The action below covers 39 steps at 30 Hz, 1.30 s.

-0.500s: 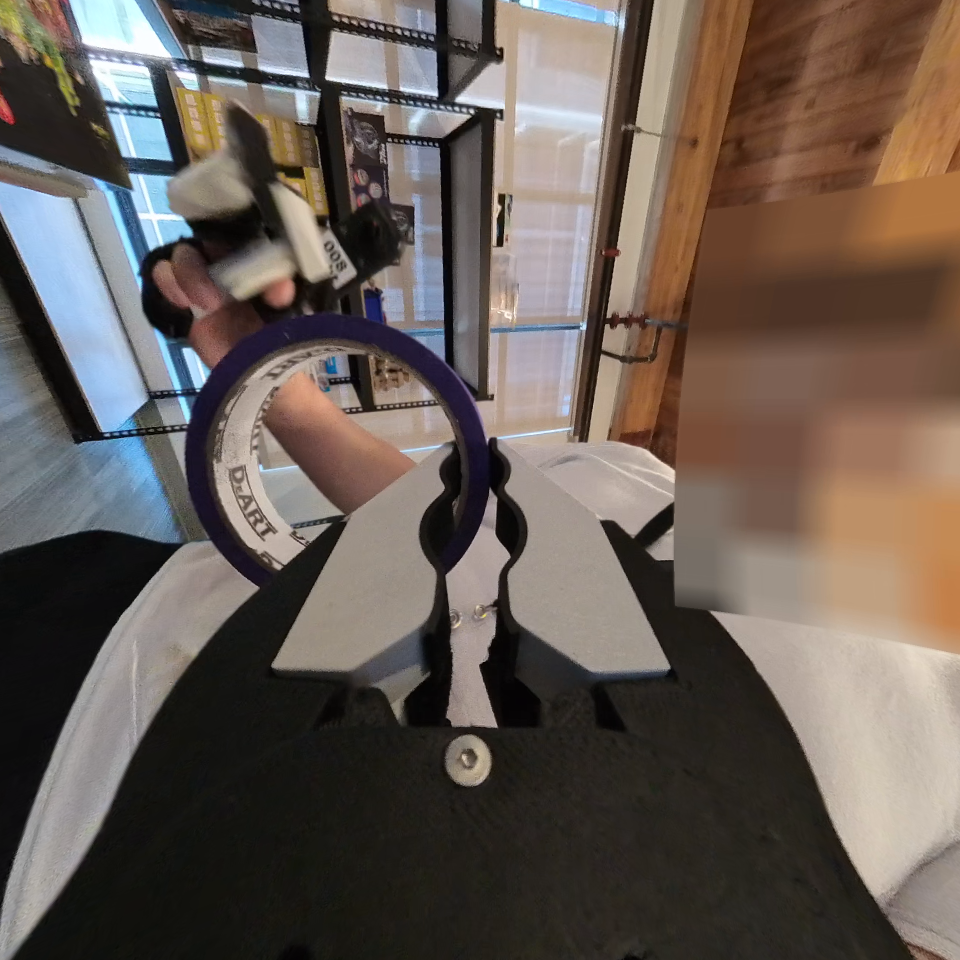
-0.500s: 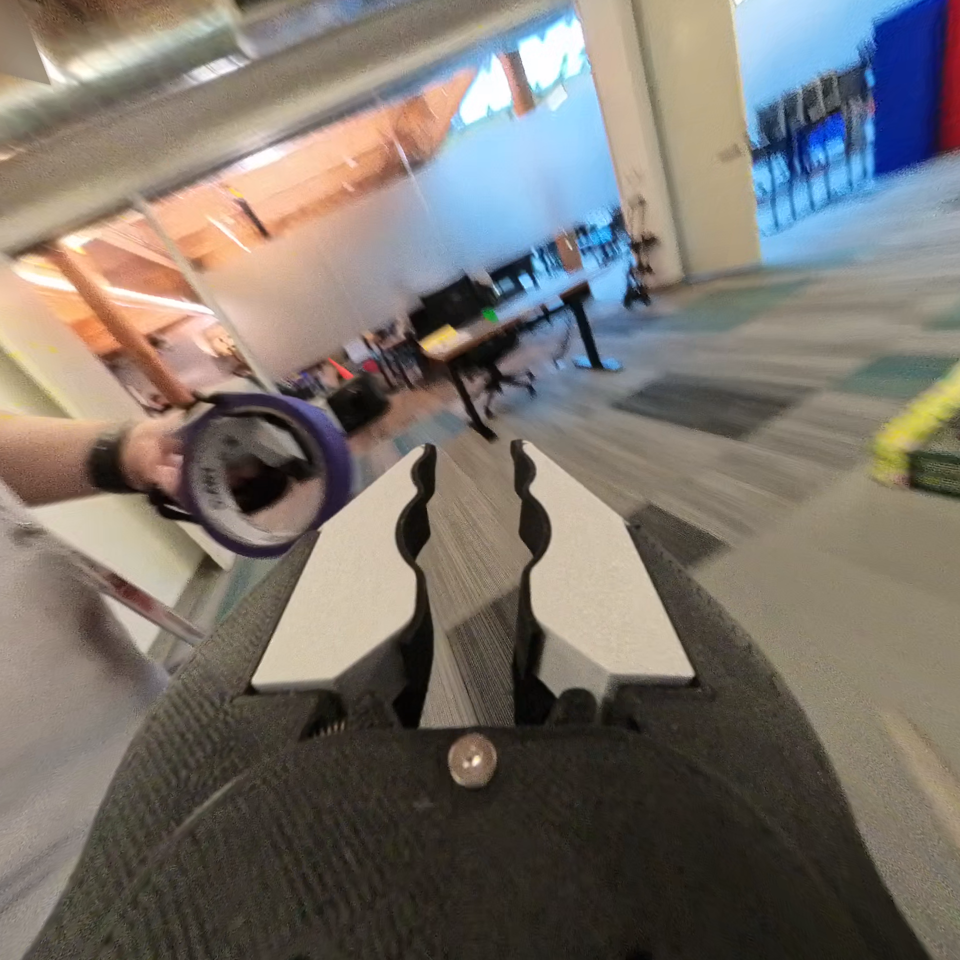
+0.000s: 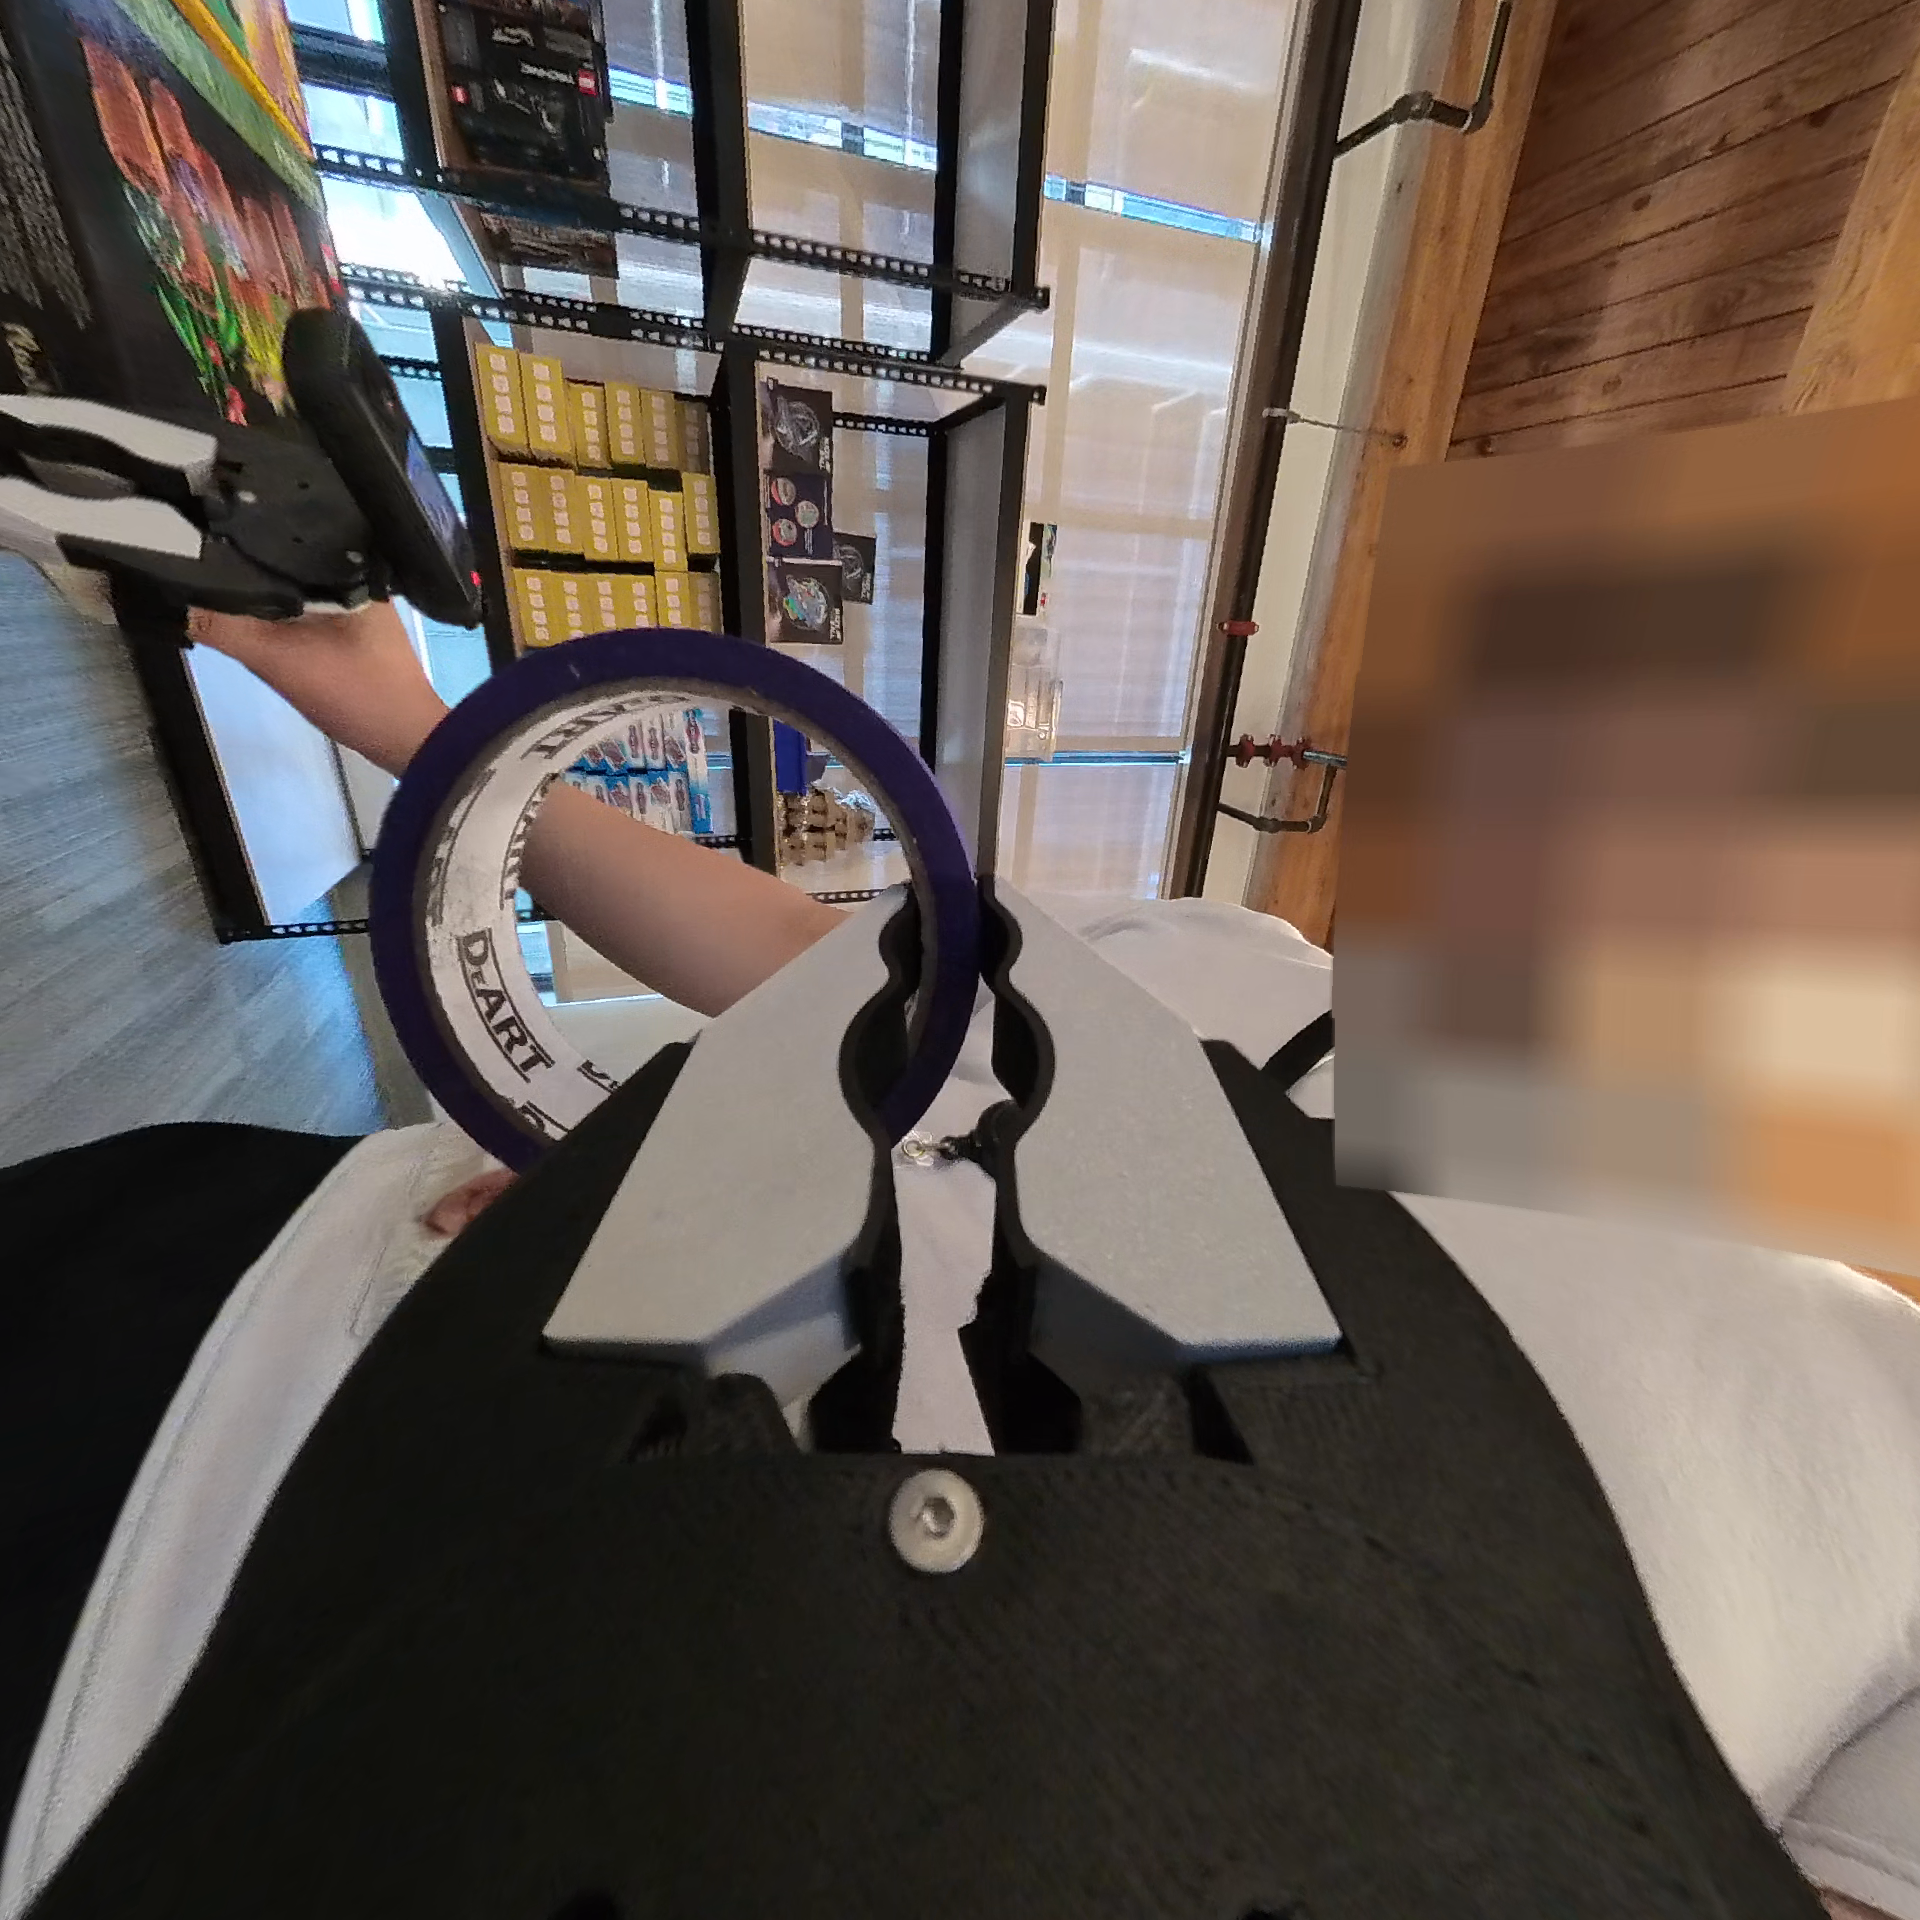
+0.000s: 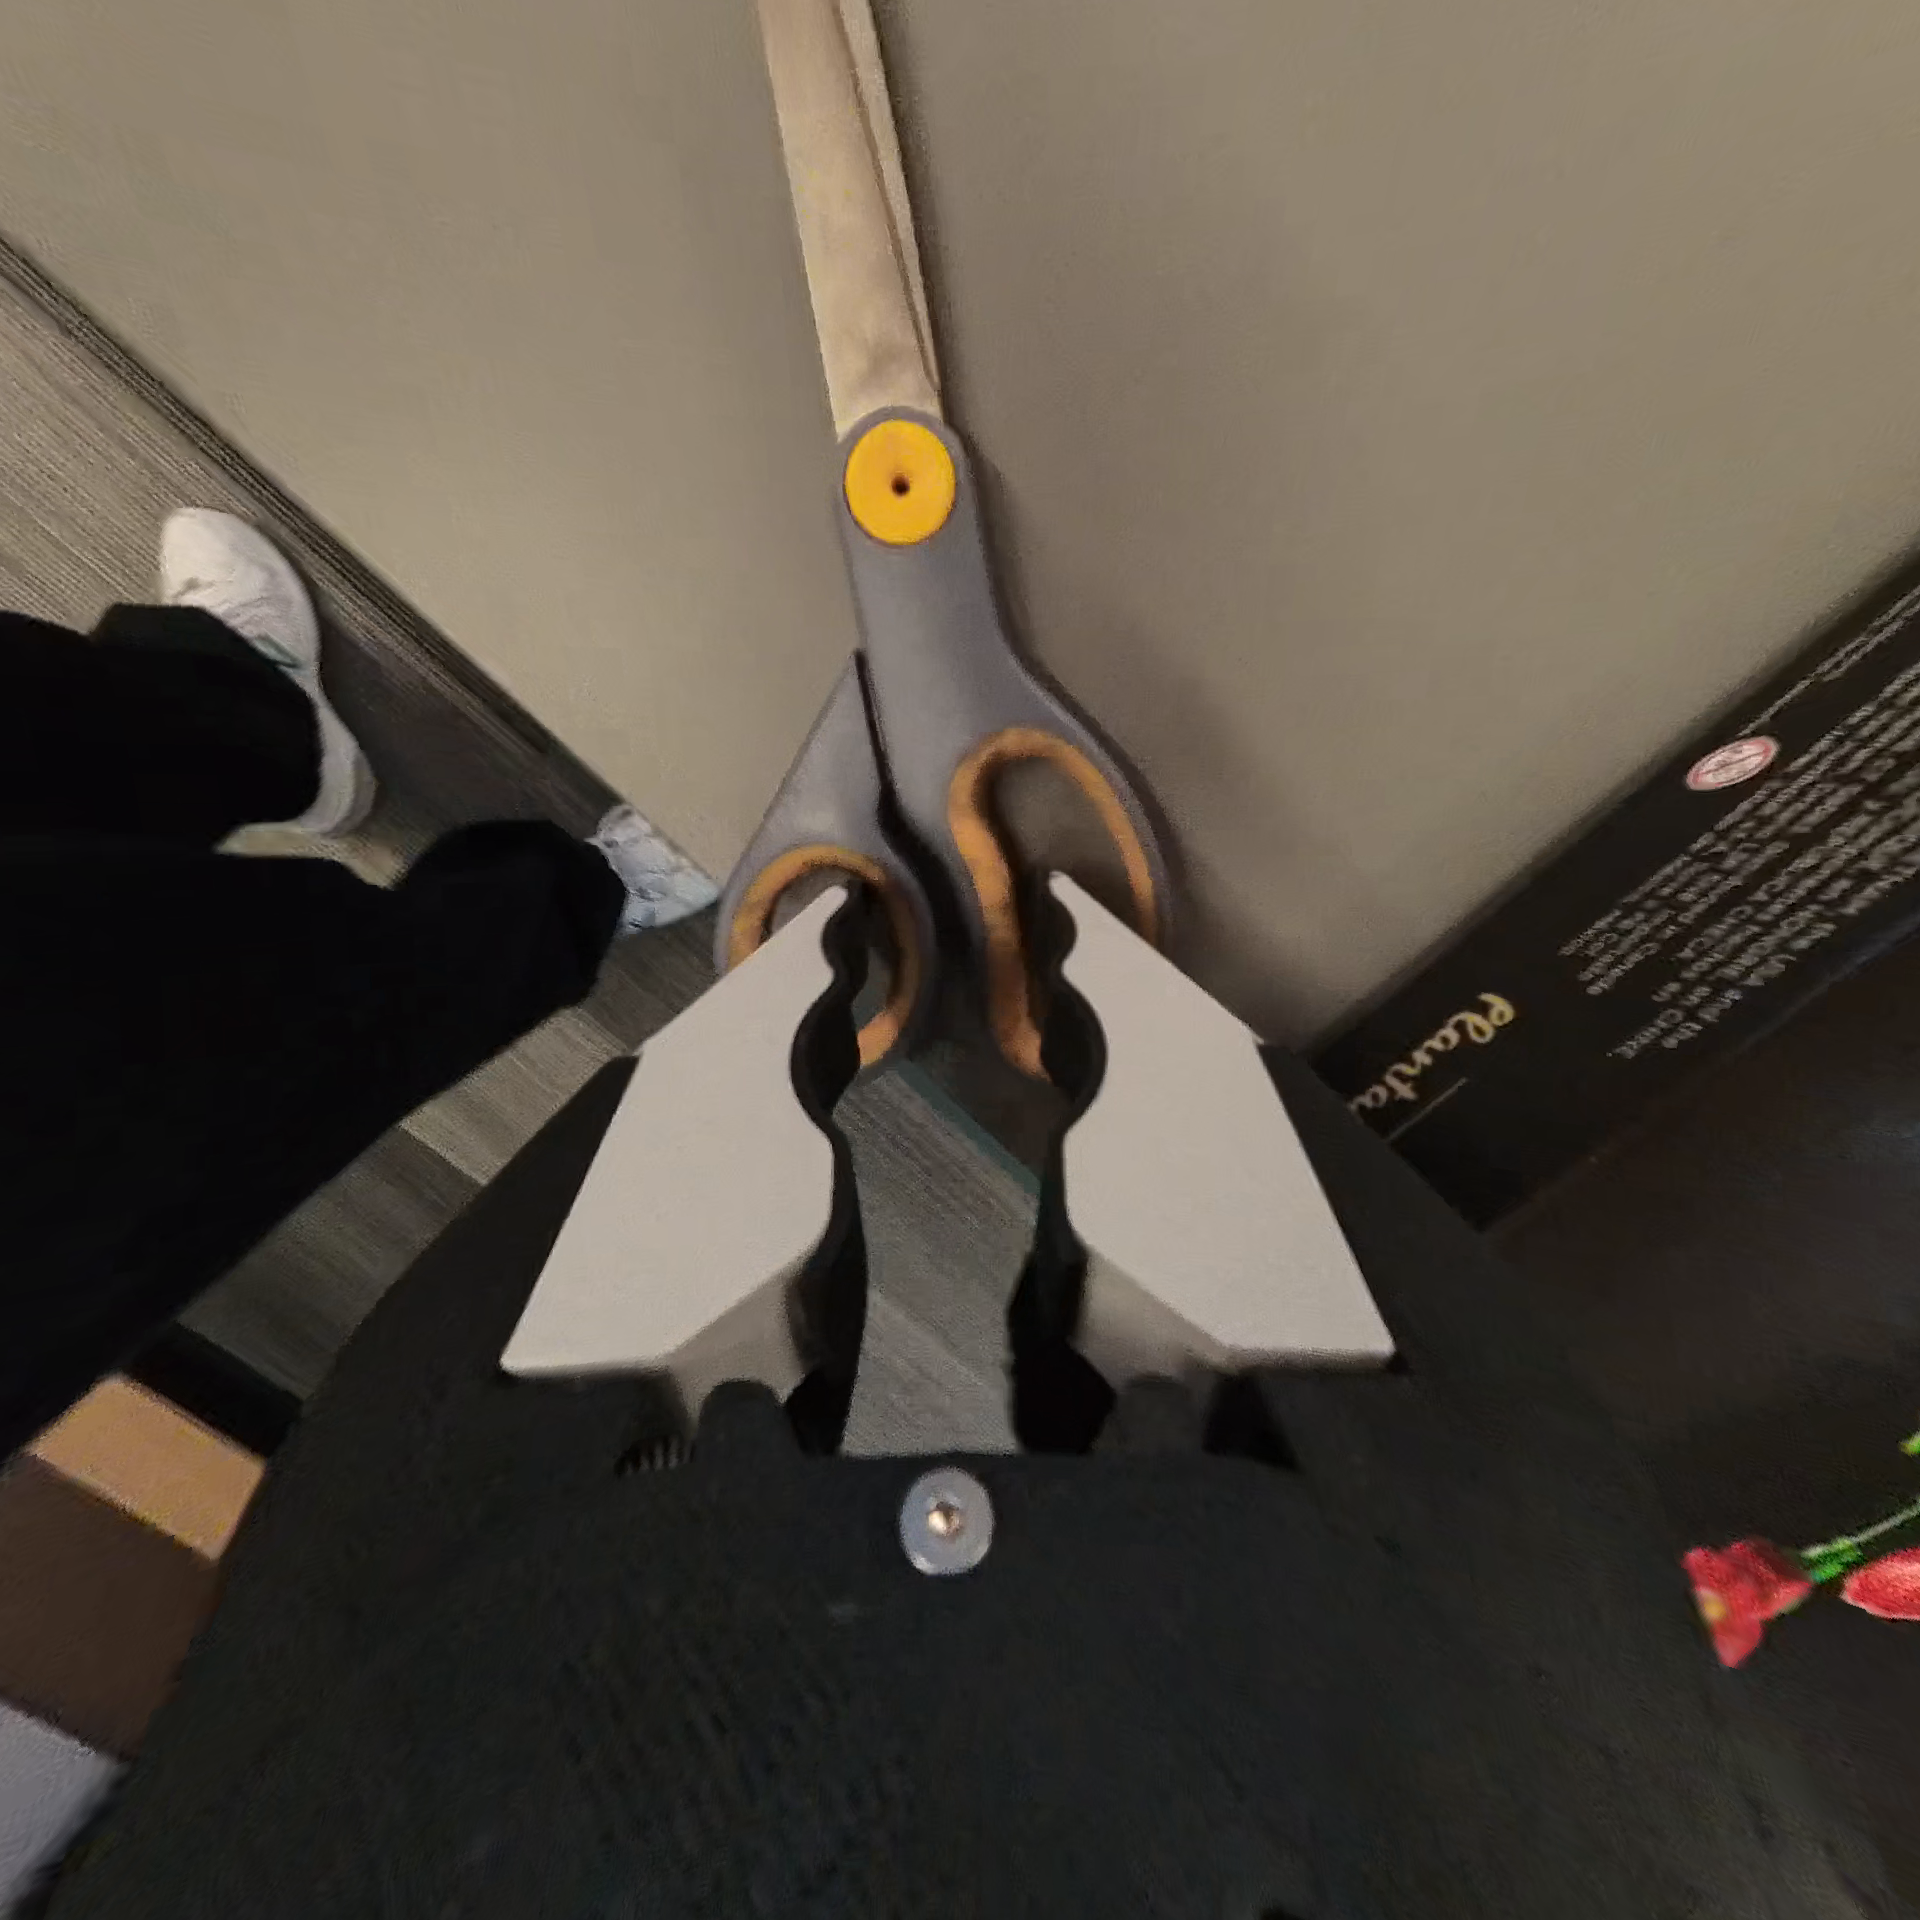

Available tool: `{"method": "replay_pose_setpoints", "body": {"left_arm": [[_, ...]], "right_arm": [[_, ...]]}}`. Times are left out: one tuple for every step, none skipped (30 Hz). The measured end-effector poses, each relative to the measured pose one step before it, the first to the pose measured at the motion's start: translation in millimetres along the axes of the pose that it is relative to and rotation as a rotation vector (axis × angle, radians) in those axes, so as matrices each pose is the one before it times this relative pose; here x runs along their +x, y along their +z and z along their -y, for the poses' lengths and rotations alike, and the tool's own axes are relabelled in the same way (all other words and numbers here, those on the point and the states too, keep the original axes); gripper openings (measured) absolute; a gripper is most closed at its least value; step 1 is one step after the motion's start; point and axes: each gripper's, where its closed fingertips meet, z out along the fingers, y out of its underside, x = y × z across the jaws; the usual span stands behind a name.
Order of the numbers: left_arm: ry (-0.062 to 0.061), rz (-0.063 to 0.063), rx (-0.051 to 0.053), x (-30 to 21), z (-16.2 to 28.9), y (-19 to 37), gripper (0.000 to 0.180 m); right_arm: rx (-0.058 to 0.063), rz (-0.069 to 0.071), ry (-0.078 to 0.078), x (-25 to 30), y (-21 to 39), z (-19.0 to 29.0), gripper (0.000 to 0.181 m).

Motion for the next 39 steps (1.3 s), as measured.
{"method": "replay_pose_setpoints", "body": {"left_arm": [[0.0044, 0.0004, -0.0034, 3.50, 4.38, -7.14, 0.007], [0.0039, -0.0016, -0.0033, 3.45, 4.60, -8.30, 0.007], [0.0008, -0.0032, -0.0030, 3.61, 5.09, -9.57, 0.007], [-0.0027, -0.0033, -0.0044, 3.73, 5.41, -10.97, 0.007], [-0.0022, -0.0009, -0.0100, 3.63, 5.35, -12.48, 0.007], [0.0031, 0.0032, -0.0146, 3.58, 5.49, -14.02, 0.007], [0.0076, 0.0048, -0.0144, 3.73, 6.18, -15.88, 0.007], [0.0086, 0.0052, -0.0125, 3.93, 7.25, -17.70, 0.007], [0.0080, 0.0041, -0.0121, 4.35, 8.07, -19.52, 0.007], [0.0058, 0.0032, -0.0108, 4.78, 8.99, -21.07, 0.007], [-0.0068, 0.0118, -0.0005, 4.41, 10.35, -22.03, 0.007], [-0.0089, 0.0157, 0.0055, 5.00, 11.19, -22.14, 0.007], [0.0065, 0.0108, -0.0082, 6.50, 9.79, -21.43, 0.007], [0.0173, 0.0123, -0.0187, 6.10, 8.79, -20.58, 0.007], [0.0167, 0.0205, -0.0169, 4.02, 9.22, -19.82, 0.007], [0.0098, 0.0251, -0.0114, 1.66, 10.08, -19.01, 0.007], [0.0048, 0.0196, -0.0079, 0.95, 10.74, -17.89, 0.007], [0.0034, 0.0098, -0.0039, 0.80, 11.35, -16.13, 0.007], [-0.0006, 0.0060, 0.0036, 0.22, 12.62, -14.08, 0.007], [-0.0026, 0.0036, 0.0065, -0.11, 13.15, -11.41, 0.007], [0.0020, -0.0019, 0.0027, 0.15, 12.85, -8.76, 0.007], [0.0035, -0.0041, 0.0016, -0.52, 13.25, -6.23, 0.007], [-0.0004, -0.0008, 0.0042, -1.98, 13.96, -4.15, 0.007], [-0.0058, 0.0006, 0.0047, -3.03, 14.68, -2.26, 0.007], [-0.0107, -0.0062, -0.0004, -2.65, 14.67, -0.48, 0.007], [-0.0167, -0.0127, -0.0040, -1.82, 15.03, 0.64, 0.007], [-0.0209, -0.0182, -0.0035, -0.95, 16.07, 0.82, 0.007], [-0.0217, -0.0211, -0.0027, 0.16, 17.29, 0.30, 0.007], [-0.0197, -0.0170, -0.0006, 0.61, 18.87, -0.53, 0.007], [-0.0127, -0.0071, 0.0029, 0.73, 20.46, -1.43, 0.007], [-0.0015, 0.0033, 0.0006, 0.56, 20.91, -2.24, 0.007], [0.0069, 0.0109, -0.0060, 0.29, 20.87, -3.23, 0.007], [0.0095, 0.0171, -0.0094, -0.44, 21.12, -4.59, 0.007], [0.0075, 0.0202, -0.0065, -1.34, 22.04, -6.62, 0.007], [0.0012, 0.0148, -0.0010, -1.11, 23.17, -8.47, 0.007], [-0.0068, 0.0062, 0.0045, -0.36, 24.15, -10.43, 0.007], [-0.0199, 0.0089, 0.0156, -0.54, 25.19, -12.13, 0.007], [-0.0280, 0.0135, 0.0282, 0.26, 26.18, -12.86, 0.007], [-0.0099, 0.0022, 0.0207, 4.07, 25.48, -12.48, 0.006]], "right_arm": [[0.0055, 0.0029, 0.0549, 0.83, 1.10, 4.93, 0.028], [0.0069, 0.0254, 0.0324, -3.34, 1.12, 6.19, 0.026], [-0.0031, 0.0197, 0.0386, -3.83, 1.37, 6.19, 0.025], [-0.0113, 0.0056, 0.0451, -3.37, 1.69, 5.79, 0.023], [-0.0080, 0.0129, 0.0493, -6.00, 1.74, 6.03, 0.022], [0.0117, 0.0206, 0.0650, -8.06, 1.12, 8.17, 0.021], [0.0304, 0.0359, 0.0879, -10.77, 0.67, 9.12, 0.022], [0.0425, 0.0461, 0.1091, -12.91, 0.57, 8.88, 0.022], [0.0524, 0.0587, 0.1274, -15.12, 1.47, 7.79, 0.022], [0.0559, 0.0923, 0.1473, -19.79, 2.27, 5.74, 0.022], [0.0735, 0.1197, 0.1686, -23.07, 2.43, 4.68, 0.022], [0.1007, 0.1313, 0.1590, -23.33, 2.34, 4.02, 0.022], [0.1190, 0.1018, 0.1165, -18.02, 2.05, 3.14, 0.021], [0.1127, 0.0731, 0.0651, -13.52, 2.16, 0.62, 0.021], [0.0784, 0.0634, 0.0373, -11.80, 3.32, -4.25, 0.021], [0.0629, 0.0636, 0.0218, -12.43, 4.08, -7.19, 0.021], [0.0574, 0.0614, 0.0239, -12.95, 3.91, -8.34, 0.021], [0.0531, 0.0601, 0.0296, -13.14, 3.77, -8.65, 0.021], [0.0491, 0.0520, 0.0322, -11.41, 3.67, -8.70, 0.021], [0.0373, 0.0353, 0.0284, -8.40, 3.83, -8.97, 0.021], [0.0233, 0.0130, 0.0075, -5.95, 4.41, -8.72, 0.021], [0.0084, -0.0104, -0.0155, -3.98, 5.74, -8.96, 0.021], [-0.0071, -0.0207, -0.0235, -3.97, 7.33, -8.60, 0.020], [-0.0096, -0.0111, -0.0258, -6.83, 9.35, -7.06, 0.020], [-0.0075, 0.0017, -0.0190, -9.30, 11.50, -5.29, 0.021], [-0.0030, 0.0189, -0.0058, -11.82, 14.45, -4.17, 0.021], [-0.0101, 0.0312, 0.0051, -13.18, 17.47, -4.21, 0.021], [-0.0163, 0.0261, -0.0015, -11.93, 20.28, -3.90, 0.021], [-0.0170, 0.0196, -0.0083, -9.95, 23.21, -2.89, 0.021], [-0.0215, 0.0221, -0.0016, -8.67, 26.20, -2.14, 0.021], [-0.0270, 0.0282, 0.0027, -7.70, 29.00, -1.20, 0.021], [-0.0255, 0.0320, 0.0002, -6.52, 31.83, 0.37, 0.020], [-0.0222, 0.0375, 0.0031, -5.54, 34.16, 2.09, 0.021], [-0.0182, 0.0508, 0.0109, -5.12, 36.10, 4.14, 0.021], [-0.0152, 0.0571, 0.0193, -3.37, 37.67, 5.67, 0.020], [-0.0173, 0.0602, 0.0194, -1.17, 38.68, 6.40, 0.020], [-0.0189, 0.0542, 0.0220, 2.12, 38.98, 7.41, 0.021], [-0.0145, 0.0427, 0.0332, 4.76, 38.75, 9.22, 0.021], [-0.0167, 0.0432, 0.0293, 4.02, 38.10, 10.05, 0.021]]}}
